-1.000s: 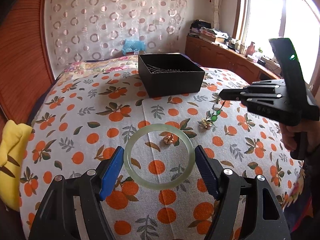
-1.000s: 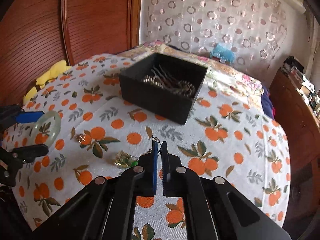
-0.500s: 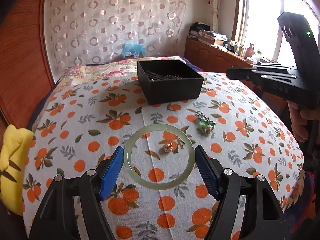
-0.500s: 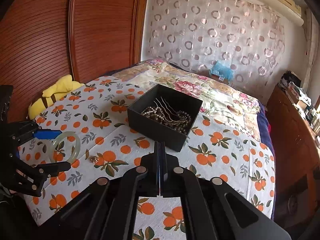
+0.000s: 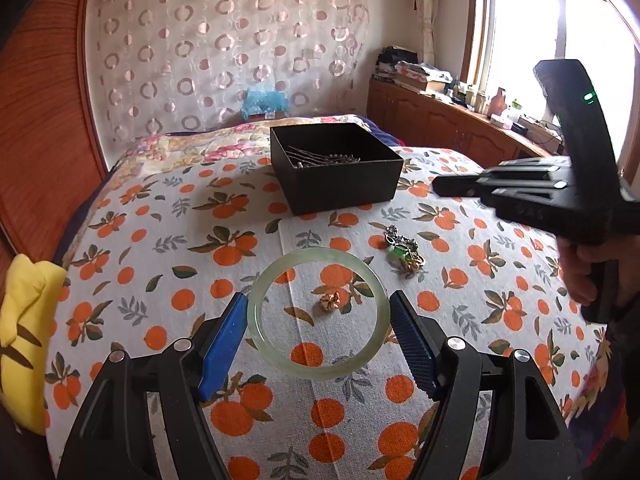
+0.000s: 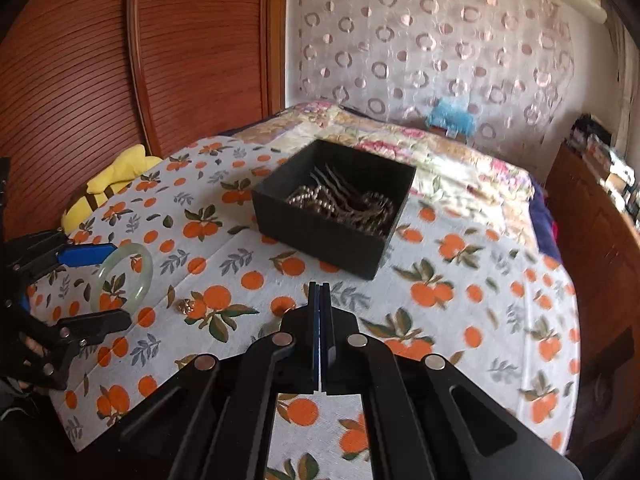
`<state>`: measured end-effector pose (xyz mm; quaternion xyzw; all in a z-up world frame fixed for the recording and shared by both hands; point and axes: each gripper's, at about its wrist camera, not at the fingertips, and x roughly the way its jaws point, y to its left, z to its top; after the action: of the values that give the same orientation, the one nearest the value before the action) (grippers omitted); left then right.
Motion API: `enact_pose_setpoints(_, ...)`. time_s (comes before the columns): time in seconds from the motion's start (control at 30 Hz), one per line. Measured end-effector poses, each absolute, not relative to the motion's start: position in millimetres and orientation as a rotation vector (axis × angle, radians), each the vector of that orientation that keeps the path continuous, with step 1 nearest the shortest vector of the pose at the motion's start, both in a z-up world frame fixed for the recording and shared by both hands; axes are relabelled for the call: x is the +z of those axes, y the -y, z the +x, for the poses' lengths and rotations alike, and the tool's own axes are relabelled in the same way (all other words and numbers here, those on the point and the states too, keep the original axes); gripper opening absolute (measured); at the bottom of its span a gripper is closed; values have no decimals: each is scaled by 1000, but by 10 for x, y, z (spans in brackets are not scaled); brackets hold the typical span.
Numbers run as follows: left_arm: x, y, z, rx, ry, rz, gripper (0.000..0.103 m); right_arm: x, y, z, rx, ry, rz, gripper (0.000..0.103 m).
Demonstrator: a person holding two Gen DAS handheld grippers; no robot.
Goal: Organize jewelry
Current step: 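Carry the ring to the box and release it with the right tool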
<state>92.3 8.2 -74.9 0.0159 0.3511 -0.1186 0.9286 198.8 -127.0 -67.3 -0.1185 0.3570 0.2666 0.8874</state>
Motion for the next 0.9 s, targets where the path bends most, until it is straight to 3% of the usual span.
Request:
enact_pose_setpoints(0.1,-769,-82,912,-244,-721,34,69,-850,1163,2040,585,-784,-230,27)
enact_pose_setpoints(0.13,-772,-80,911,-243,-720,35,69,-908,1118,2044,599,-797,-231,30)
enact_pose_setpoints(0.37,-793,-108,911,-238,-719,26,69,-1177,937,2065,590,-870,-296,28)
enact_pose_setpoints(0.47,-798,-110,913,-241,-719,28,69,-1227,919,2100,583,-885,-313,24)
enact_pose_setpoints(0.5,-799,-111,916,-242,-719,28,69,-1223,912,2104,584,-887,-318,14)
enact_pose_setpoints(0.53,-801,-108,920,-242,-719,30,69,-1221,902,2104,584,-888,-327,13)
enact_pose_setpoints(0.9,-736,-123,1025,-241,-709,36,69,-887,1050,2107,580,-808,-292,13)
